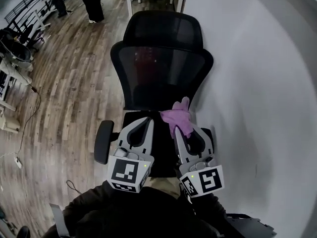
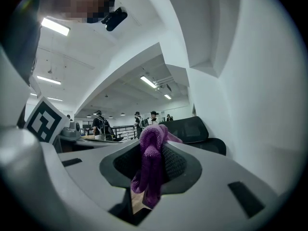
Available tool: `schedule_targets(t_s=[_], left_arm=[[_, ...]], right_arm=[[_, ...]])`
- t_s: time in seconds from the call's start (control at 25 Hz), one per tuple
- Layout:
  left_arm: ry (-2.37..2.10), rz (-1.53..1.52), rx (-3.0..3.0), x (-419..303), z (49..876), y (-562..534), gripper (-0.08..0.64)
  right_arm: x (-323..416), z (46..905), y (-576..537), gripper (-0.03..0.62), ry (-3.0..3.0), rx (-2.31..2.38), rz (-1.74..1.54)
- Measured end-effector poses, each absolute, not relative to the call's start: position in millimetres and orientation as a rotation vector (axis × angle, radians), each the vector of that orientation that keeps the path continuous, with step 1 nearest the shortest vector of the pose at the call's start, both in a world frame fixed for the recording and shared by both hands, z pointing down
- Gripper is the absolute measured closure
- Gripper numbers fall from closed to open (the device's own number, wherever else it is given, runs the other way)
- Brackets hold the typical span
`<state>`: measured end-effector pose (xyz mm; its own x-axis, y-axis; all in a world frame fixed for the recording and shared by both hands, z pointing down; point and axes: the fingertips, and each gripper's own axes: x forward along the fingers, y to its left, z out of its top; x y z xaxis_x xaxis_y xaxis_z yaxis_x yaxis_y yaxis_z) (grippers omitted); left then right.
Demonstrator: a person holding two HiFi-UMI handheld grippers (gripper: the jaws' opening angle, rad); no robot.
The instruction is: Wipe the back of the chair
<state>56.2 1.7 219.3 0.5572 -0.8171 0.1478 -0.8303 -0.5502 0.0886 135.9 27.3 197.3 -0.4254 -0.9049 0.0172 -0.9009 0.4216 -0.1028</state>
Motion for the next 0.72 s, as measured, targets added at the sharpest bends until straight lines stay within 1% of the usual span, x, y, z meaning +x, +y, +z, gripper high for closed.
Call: schedule_targets(t_s=[0.12,0.4,0.56,0.72], left_arm=[[-1.442,0.134,2.618,43.7,226.4,-26.2,0.551],[-1.408,0.212,2.556,29.4,261.1,-71.6,0.551],[-1.384,0.246,2.545,18.2,260.0,-88.3,0.551],[-1.410,0.245,2.548,-0.3,259.9,-124.4,0.551]], right_arm=[[128.5,205.2,-5.0,0.492,2.630,-1.646,-0.149],[107.8,246.2,-53.9,0.492,2.661,-1.635,-0.308],[93.8,248.6,-75.2,0.492,2.665,-1.634,-0.357],[79.4,243.7,-121.4,0.492,2.667,-1.607,-0.320]])
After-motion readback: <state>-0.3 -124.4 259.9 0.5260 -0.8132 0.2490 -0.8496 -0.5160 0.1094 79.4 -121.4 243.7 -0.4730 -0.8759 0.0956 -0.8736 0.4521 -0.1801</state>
